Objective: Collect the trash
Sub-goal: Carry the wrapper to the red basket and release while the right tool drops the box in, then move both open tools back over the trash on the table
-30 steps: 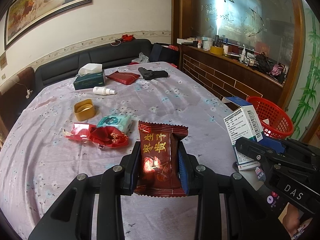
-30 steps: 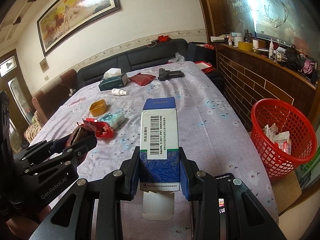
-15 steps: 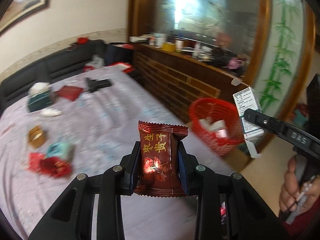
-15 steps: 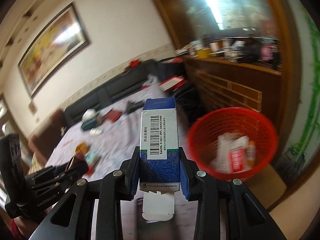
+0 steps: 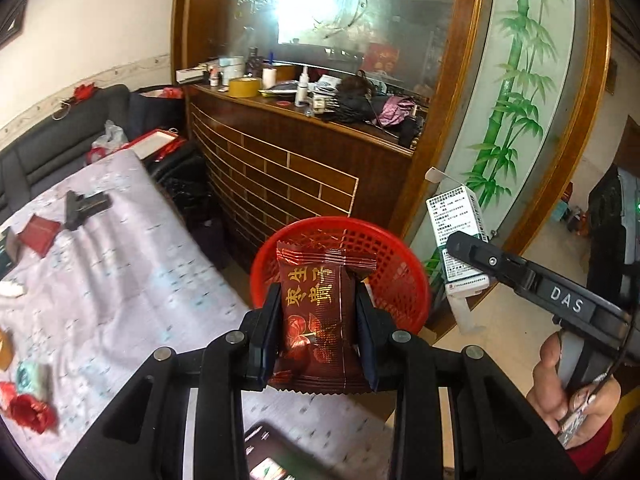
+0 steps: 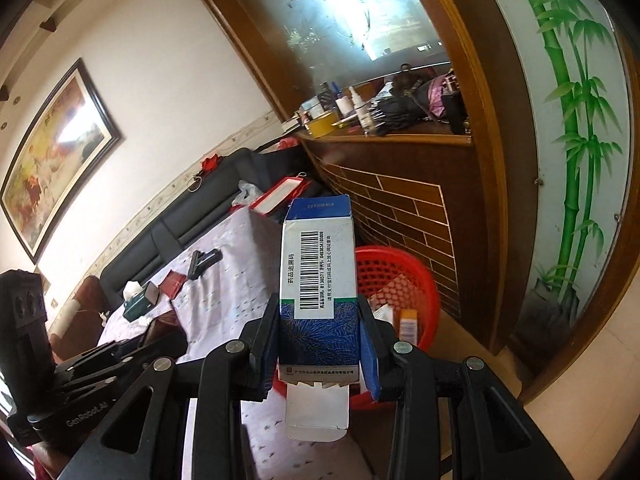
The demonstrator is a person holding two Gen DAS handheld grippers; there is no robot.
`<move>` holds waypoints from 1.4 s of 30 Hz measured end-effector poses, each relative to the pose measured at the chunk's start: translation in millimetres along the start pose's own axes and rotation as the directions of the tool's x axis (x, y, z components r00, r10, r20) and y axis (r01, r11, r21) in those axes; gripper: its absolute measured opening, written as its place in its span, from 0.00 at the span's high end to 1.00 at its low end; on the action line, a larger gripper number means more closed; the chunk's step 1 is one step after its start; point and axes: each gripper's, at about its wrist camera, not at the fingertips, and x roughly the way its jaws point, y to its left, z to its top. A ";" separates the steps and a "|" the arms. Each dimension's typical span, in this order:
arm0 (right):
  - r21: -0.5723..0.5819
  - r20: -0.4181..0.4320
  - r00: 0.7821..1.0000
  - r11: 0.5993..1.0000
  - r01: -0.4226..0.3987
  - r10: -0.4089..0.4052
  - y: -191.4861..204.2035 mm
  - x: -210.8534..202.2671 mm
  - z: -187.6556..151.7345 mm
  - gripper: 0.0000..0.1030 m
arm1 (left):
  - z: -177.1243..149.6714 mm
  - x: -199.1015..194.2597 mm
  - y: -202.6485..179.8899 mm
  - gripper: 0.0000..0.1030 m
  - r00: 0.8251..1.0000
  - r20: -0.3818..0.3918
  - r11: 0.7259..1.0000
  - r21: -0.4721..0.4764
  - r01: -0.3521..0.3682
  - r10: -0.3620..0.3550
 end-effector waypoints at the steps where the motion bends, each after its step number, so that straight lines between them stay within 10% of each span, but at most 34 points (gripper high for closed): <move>1: 0.001 0.000 1.000 1.000 0.005 -0.005 -2.4 1.8 2.1 0.63 | 2.7 6.5 -1.6 0.69 1.000 -0.006 1.000 -0.002 0.000 0.000; 7: 0.019 -0.032 0.999 1.000 0.025 -0.024 -16.6 34.5 14.3 0.62 | 17.2 56.4 -5.1 0.68 0.998 -0.054 1.000 -0.025 0.013 -0.015; 12: 0.056 -0.070 0.997 0.998 0.040 -0.036 -32.2 57.4 19.9 0.54 | 15.5 68.7 1.5 0.48 0.997 -0.070 0.998 -0.056 0.008 -0.012; 20: 0.038 -0.031 0.999 0.999 -0.014 0.015 -11.3 31.4 8.7 0.54 | -1.9 21.0 15.8 0.45 0.999 -0.025 0.997 -0.074 0.030 -0.032; 32: -0.148 -0.172 0.974 0.974 -0.174 0.148 114.7 35.2 -60.3 0.53 | -79.4 -77.6 94.4 0.43 0.991 0.012 0.978 -0.163 -0.128 0.132; 37: -0.212 -0.242 0.954 0.950 -0.230 0.177 162.2 46.3 -88.3 0.53 | -118.9 -118.2 160.7 0.43 0.973 -0.004 0.935 -0.277 -0.224 0.232; 42: -0.273 -0.280 0.938 0.920 -0.280 0.202 205.4 52.4 -111.5 0.53 | -160.3 -159.0 252.4 0.43 0.944 -0.060 0.823 -0.474 -0.313 0.324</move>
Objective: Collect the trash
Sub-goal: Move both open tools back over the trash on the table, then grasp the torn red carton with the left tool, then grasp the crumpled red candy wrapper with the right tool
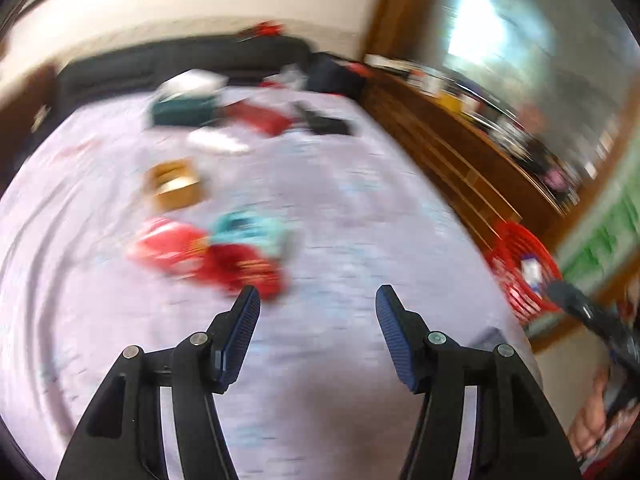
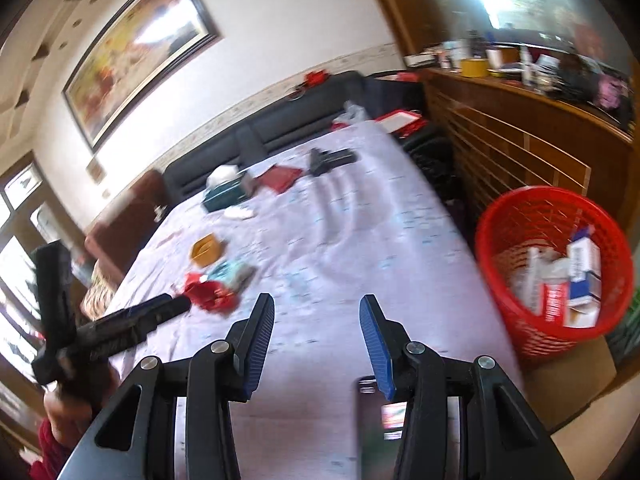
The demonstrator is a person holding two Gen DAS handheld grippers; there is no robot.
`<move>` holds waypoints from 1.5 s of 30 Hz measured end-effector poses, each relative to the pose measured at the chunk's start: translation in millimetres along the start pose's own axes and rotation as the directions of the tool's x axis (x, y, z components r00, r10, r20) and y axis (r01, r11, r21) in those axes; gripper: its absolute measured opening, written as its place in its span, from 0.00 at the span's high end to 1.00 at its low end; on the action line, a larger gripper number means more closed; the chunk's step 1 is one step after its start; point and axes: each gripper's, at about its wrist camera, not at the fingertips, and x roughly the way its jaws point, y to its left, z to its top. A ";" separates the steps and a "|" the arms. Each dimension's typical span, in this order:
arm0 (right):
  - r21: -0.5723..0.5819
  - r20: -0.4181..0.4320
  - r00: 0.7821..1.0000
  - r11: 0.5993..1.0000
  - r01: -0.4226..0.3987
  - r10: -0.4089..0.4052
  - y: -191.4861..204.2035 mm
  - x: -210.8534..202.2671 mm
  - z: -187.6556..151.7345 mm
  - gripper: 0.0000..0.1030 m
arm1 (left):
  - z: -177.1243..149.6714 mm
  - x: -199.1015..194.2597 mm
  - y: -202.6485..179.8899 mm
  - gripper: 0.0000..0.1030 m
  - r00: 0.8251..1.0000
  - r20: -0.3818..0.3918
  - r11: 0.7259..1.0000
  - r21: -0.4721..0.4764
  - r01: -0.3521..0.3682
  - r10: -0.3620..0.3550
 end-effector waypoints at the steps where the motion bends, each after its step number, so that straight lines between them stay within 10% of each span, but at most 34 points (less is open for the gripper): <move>1: -0.013 -0.009 1.000 1.000 -0.007 0.007 7.8 4.5 -1.3 0.53 | 3.1 1.0 19.1 0.43 1.000 -0.009 0.999 -0.041 -0.019 0.018; 13: -0.124 -0.092 0.995 0.991 -0.047 0.036 65.3 43.1 -12.6 0.53 | 32.9 63.7 137.9 0.54 0.996 -0.087 0.919 -0.390 -0.053 0.020; 23: -0.182 -0.166 0.985 0.980 -0.085 0.055 98.3 81.8 -9.0 0.53 | 39.1 101.0 141.6 0.92 0.990 -0.128 0.924 -0.370 -0.097 0.052; 42: -0.178 -0.389 0.919 0.974 -0.137 0.058 133.6 241.3 -7.6 0.56 | 0.5 -17.3 132.6 0.97 0.993 0.061 0.977 -0.198 -0.083 0.097; 45: -0.215 -0.382 0.923 0.967 -0.134 0.043 144.2 242.4 -15.3 0.82 | -5.8 -22.8 132.3 0.97 0.990 0.078 0.976 -0.191 -0.103 0.119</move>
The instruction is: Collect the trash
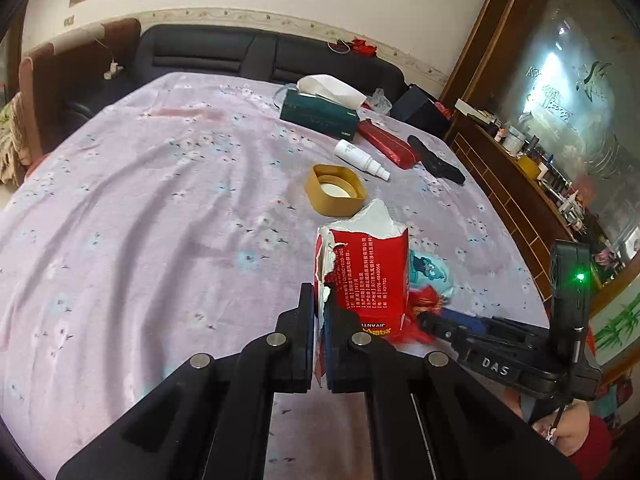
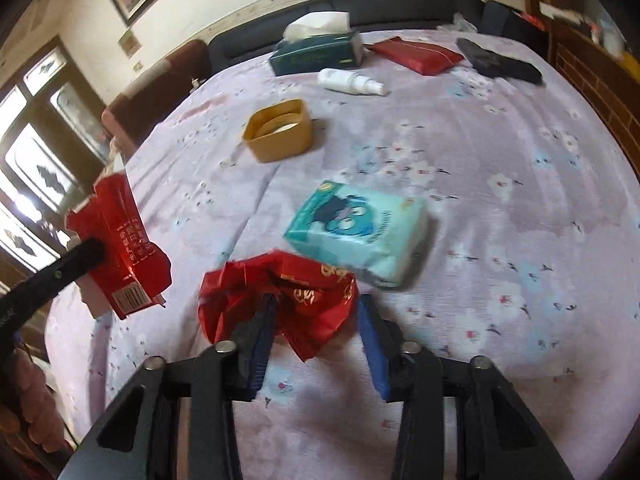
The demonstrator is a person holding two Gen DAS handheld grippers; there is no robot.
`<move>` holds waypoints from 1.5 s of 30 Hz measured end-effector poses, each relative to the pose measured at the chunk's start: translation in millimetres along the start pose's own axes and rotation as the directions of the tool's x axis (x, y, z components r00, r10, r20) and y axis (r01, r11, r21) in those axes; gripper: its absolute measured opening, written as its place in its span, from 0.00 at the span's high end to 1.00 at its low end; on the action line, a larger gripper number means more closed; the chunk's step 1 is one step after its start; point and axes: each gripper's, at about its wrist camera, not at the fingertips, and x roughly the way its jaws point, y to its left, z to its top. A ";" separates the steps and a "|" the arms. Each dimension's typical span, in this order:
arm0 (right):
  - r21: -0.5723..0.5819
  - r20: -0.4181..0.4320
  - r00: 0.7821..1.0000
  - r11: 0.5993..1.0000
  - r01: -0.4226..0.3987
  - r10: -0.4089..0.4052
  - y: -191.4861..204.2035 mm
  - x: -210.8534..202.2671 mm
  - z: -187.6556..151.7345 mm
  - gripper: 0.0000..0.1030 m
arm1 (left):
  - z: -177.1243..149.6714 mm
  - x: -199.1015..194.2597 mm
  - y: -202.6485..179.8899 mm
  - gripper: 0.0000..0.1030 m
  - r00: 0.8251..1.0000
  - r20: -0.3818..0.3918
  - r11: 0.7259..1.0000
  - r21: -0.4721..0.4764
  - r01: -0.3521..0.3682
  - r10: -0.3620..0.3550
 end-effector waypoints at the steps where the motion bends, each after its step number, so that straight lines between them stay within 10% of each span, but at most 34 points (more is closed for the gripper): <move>1: -0.004 0.003 1.000 1.000 0.006 -0.006 1.9 -0.2 -1.9 0.98 | -1.4 -1.3 0.1 0.97 1.000 0.004 1.000 0.000 -0.001 0.001; 28: 0.194 0.251 0.965 0.981 0.032 -0.081 -64.4 -153.0 -116.7 0.98 | -57.9 -22.0 -100.3 0.97 0.997 0.064 0.981 0.193 0.020 -0.033; 45: 0.153 0.121 0.992 0.988 0.022 -0.040 -57.3 -131.1 -128.0 0.91 | -65.5 -5.0 -96.4 0.97 1.000 0.009 0.983 0.185 0.007 -0.009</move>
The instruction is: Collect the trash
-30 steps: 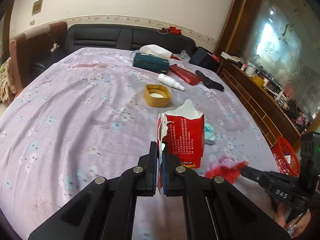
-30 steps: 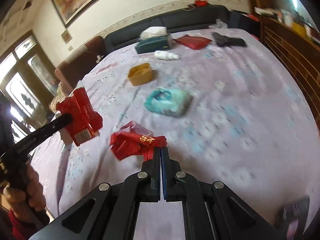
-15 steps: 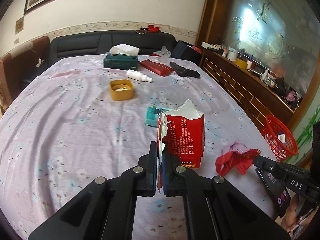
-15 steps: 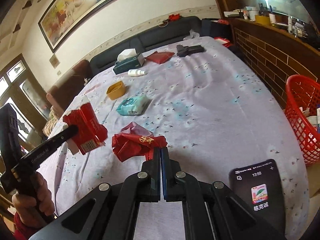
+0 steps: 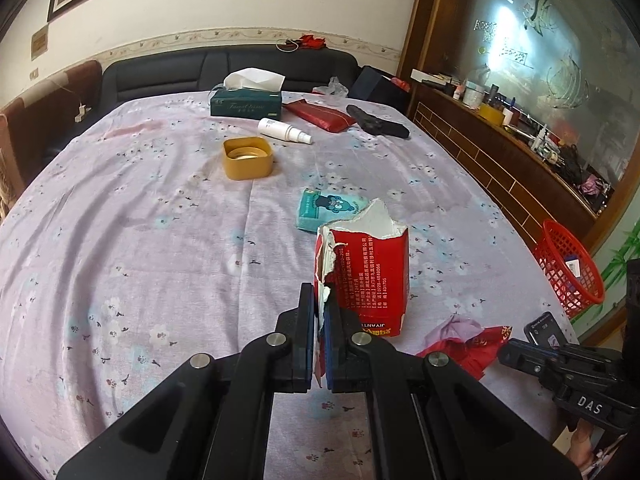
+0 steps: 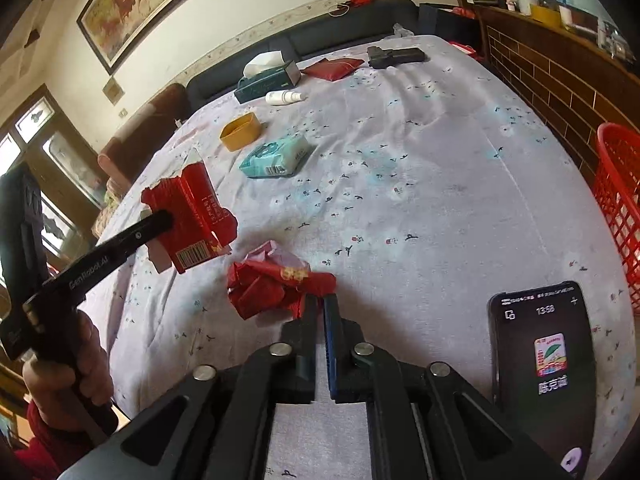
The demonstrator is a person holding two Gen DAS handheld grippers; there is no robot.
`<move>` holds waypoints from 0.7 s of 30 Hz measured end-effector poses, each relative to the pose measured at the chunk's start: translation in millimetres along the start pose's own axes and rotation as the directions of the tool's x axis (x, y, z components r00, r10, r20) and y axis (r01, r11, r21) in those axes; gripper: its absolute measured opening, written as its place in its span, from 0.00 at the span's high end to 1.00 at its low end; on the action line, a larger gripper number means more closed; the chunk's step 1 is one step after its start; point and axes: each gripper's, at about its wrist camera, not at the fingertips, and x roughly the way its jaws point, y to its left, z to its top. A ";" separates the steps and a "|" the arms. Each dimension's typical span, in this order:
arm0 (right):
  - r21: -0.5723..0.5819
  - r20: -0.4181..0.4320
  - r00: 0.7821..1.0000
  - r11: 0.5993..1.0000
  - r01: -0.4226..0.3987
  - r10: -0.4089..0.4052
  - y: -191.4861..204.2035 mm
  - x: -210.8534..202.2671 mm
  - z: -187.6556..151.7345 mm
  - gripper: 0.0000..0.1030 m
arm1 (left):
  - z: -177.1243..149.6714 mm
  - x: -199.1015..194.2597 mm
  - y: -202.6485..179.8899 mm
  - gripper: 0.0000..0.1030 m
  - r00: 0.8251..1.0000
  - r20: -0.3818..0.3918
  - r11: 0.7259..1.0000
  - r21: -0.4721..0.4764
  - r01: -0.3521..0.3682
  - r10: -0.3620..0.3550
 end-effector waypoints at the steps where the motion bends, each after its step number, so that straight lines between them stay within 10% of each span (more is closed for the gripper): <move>1: -0.007 0.003 1.000 1.000 0.005 -0.005 0.4 -1.2 0.0 0.85 | 0.1 -0.3 0.9 0.97 1.000 0.002 1.000 -0.001 0.001 -0.001; 21: 0.026 0.019 1.000 0.999 0.019 -0.019 -23.9 15.4 30.8 0.77 | 0.5 1.2 6.0 0.97 1.000 0.000 1.000 -0.013 0.017 -0.017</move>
